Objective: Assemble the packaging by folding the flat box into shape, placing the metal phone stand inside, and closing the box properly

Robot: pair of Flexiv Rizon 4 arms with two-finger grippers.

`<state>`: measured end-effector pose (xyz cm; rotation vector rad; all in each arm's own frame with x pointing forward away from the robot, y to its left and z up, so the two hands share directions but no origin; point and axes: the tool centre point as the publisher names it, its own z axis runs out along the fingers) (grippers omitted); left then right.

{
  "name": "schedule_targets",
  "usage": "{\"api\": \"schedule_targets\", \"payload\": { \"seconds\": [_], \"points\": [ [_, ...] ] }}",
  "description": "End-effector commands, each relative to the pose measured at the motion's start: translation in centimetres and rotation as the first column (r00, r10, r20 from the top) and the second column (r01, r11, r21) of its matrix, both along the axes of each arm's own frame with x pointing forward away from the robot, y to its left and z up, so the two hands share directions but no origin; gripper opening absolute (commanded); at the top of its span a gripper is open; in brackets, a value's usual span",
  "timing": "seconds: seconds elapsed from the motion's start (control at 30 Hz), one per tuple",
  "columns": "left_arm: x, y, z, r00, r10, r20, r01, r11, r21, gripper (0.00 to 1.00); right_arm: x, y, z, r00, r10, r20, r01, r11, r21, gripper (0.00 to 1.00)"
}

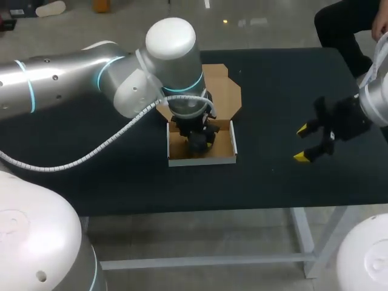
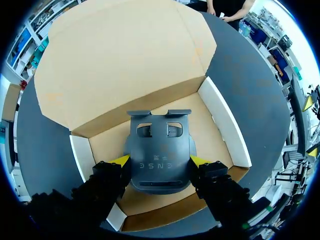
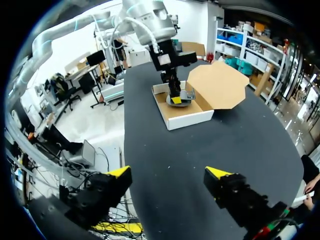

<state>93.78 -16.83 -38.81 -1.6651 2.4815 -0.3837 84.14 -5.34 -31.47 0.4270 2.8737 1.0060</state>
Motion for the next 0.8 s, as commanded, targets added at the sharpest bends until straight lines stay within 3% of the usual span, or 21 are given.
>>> {"api": "schedule_targets", "payload": {
  "seconds": [0.03, 0.53, 0.57, 0.6, 0.67, 0.8],
  "points": [
    [0.2, -0.5, -0.6, 1.000, 0.004, 0.000, -0.004, 1.000, 0.010, 0.00, 0.0, -0.1, 0.1, 1.000, 0.002, 0.000, -0.002, 1.000, 0.004, 1.00],
    [0.3, -0.6, -1.6, 1.000, 0.023, 0.017, -0.024, 0.999, 0.047, 0.00, 0.0, -0.1, 0.1, 1.000, 0.002, 0.000, -0.002, 1.000, 0.004, 1.00],
    [0.3, -0.6, -1.6, 1.000, 0.023, 0.016, -0.024, 0.999, 0.049, 0.17, 0.0, -0.1, 0.1, 1.000, 0.002, 0.000, -0.002, 1.000, 0.004, 1.00],
    [0.2, -0.6, -1.6, 1.000, 0.024, 0.016, -0.025, 0.998, 0.050, 0.42, 0.0, -0.1, 0.1, 1.000, 0.002, 0.000, -0.002, 1.000, 0.004, 1.00],
    [0.2, -0.6, -1.6, 1.000, 0.027, 0.016, -0.028, 0.998, 0.054, 0.69, 0.0, -0.1, 0.1, 1.000, 0.002, 0.000, -0.002, 1.000, 0.004, 1.00],
    [0.2, -0.5, -1.5, 0.999, 0.032, 0.020, -0.033, 0.998, 0.056, 1.00, 0.0, -0.1, 0.1, 1.000, 0.002, 0.000, -0.002, 1.000, 0.004, 1.00]
  ]
}}
